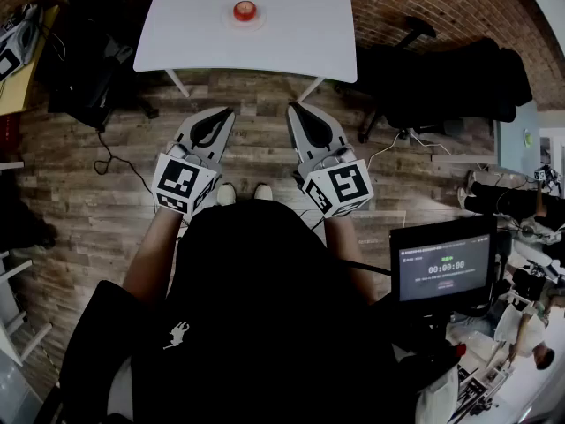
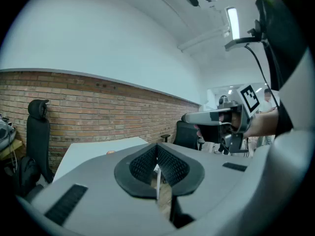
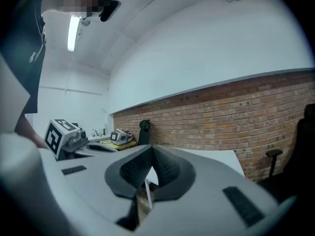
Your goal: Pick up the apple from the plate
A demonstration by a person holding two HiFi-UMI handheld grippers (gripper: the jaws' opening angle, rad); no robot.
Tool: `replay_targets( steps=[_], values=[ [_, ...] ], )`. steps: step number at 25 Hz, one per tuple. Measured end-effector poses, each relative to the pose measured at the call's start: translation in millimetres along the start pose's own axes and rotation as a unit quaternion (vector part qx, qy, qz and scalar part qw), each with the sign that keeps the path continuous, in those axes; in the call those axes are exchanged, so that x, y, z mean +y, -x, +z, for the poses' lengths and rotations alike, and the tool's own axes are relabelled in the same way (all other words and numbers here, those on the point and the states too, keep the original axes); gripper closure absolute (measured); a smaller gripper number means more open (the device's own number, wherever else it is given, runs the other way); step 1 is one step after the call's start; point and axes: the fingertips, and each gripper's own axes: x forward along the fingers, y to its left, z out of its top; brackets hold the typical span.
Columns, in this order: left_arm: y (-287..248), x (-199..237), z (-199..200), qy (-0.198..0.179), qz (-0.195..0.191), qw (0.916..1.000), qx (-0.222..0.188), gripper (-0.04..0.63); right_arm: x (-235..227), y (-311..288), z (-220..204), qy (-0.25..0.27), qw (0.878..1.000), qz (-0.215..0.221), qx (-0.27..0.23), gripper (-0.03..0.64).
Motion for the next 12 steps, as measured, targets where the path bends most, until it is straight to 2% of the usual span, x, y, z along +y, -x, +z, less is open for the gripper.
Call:
replay_targets(
  steps=[4,12],
  values=[
    [2.2,2.9,-5.8,0.005,0.002,0.9999,0.013,0.589,-0.1,-1.9,-1.6,-0.004,1.0,-0.002,0.001,0.614],
    [17.7,6.2,-12.3,0.0,0.002,1.0,0.005,0.589,12.9,5.2,-4.2,-0.017,1.0,-0.002,-0.013,0.614]
  ],
)
